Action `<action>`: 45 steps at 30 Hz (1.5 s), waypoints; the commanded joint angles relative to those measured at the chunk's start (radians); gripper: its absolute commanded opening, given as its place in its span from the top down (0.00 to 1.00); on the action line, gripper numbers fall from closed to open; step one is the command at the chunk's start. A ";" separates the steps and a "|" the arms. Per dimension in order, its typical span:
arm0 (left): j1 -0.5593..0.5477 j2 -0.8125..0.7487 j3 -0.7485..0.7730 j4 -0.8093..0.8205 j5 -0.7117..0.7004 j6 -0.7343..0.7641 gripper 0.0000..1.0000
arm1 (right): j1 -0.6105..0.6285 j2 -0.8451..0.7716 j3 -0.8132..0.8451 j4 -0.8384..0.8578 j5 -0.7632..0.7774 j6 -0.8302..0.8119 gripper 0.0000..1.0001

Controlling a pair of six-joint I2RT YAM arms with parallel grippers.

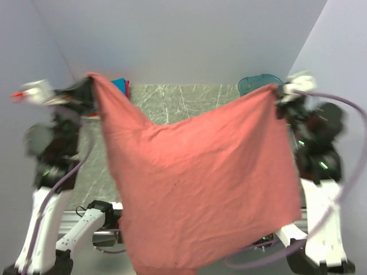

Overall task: Fold and stack the t-shirts
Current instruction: Flatten the tshirt out

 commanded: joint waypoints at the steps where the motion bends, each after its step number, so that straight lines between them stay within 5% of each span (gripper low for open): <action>1: 0.004 0.095 -0.146 0.088 -0.034 0.055 1.00 | -0.006 0.035 -0.247 0.159 -0.109 0.013 1.00; 4: 0.004 0.235 -0.254 0.156 -0.032 0.073 1.00 | -0.004 0.149 -0.442 0.338 -0.171 -0.007 1.00; 8: 0.006 0.477 -0.305 0.231 -0.058 0.088 1.00 | 0.011 0.421 -0.495 0.455 -0.182 -0.030 1.00; 12: 0.021 0.806 -0.208 0.237 -0.075 0.070 1.00 | 0.022 0.827 -0.257 0.395 -0.139 -0.023 1.00; 18: 0.026 1.090 0.038 0.136 -0.116 0.087 1.00 | 0.033 1.132 0.066 0.227 -0.082 -0.004 1.00; 35: 0.069 1.284 0.345 0.013 -0.074 0.141 1.00 | 0.011 1.234 0.215 0.210 0.007 0.028 1.00; 40: 0.069 1.356 0.459 -0.101 0.098 0.127 1.00 | -0.035 1.189 0.194 0.220 -0.002 0.069 1.00; 45: 0.078 1.275 0.294 -0.027 0.032 0.102 1.00 | -0.042 1.105 0.130 0.139 -0.193 -0.010 1.00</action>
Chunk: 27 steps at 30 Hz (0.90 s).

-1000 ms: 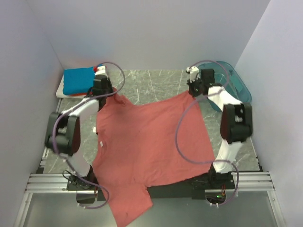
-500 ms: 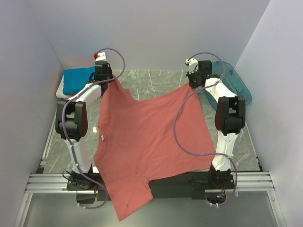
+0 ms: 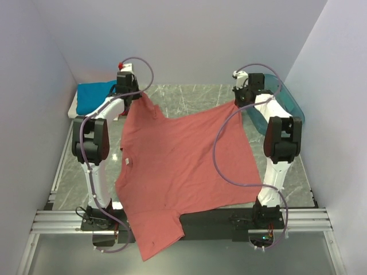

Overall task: Fold and stack the t-shirts
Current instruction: Flatten the tshirt out

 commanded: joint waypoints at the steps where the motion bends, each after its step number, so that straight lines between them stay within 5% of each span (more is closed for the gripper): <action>1: 0.016 -0.109 -0.114 0.042 -0.020 -0.021 1.00 | -0.009 -0.135 -0.030 -0.070 -0.165 -0.053 1.00; 10: 0.028 -0.851 -0.430 0.218 0.017 -0.076 1.00 | 0.000 -0.715 -0.142 -0.168 -0.258 -0.071 1.00; 17: 0.024 -1.368 -0.400 0.207 0.051 -0.148 0.99 | -0.002 -1.100 0.141 -0.303 -0.171 -0.054 1.00; 27: 0.044 -1.496 -0.044 0.129 0.068 -0.179 0.99 | -0.002 -1.145 0.669 -0.408 -0.061 0.049 1.00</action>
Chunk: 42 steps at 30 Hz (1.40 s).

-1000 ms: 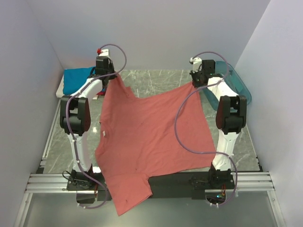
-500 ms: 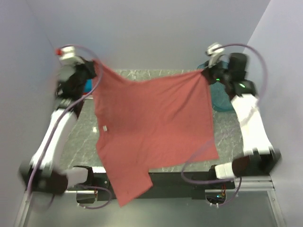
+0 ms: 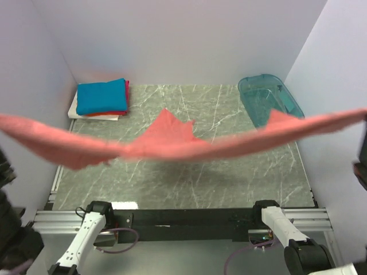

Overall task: Fold and stack the t-shirts
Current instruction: Flatten the tshirt out

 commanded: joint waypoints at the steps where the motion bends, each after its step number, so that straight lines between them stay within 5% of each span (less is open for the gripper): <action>1: 0.013 0.047 0.072 -0.075 0.033 -0.016 0.99 | -0.003 0.056 0.062 -0.075 0.087 0.051 1.00; 6: 0.012 0.048 0.002 -0.065 0.005 0.012 0.99 | -0.008 0.043 -0.034 -0.043 0.118 0.019 1.00; 16: 0.012 0.116 -0.485 0.017 -0.047 0.072 1.00 | -0.008 0.011 -0.798 0.233 0.034 -0.034 1.00; 23: 0.015 0.497 -0.734 0.196 -0.062 0.060 1.00 | 0.000 0.218 -1.232 0.603 -0.008 -0.070 1.00; 27: 0.055 0.833 -0.580 0.108 0.014 0.023 1.00 | 0.016 0.517 -1.197 0.649 0.035 -0.116 1.00; 31: 0.055 1.100 -0.422 0.055 0.007 0.032 1.00 | 0.023 0.871 -0.940 0.554 0.112 -0.098 1.00; 42: 0.056 1.404 -0.129 -0.060 -0.035 0.118 1.00 | 0.033 1.063 -0.767 0.502 0.193 -0.090 1.00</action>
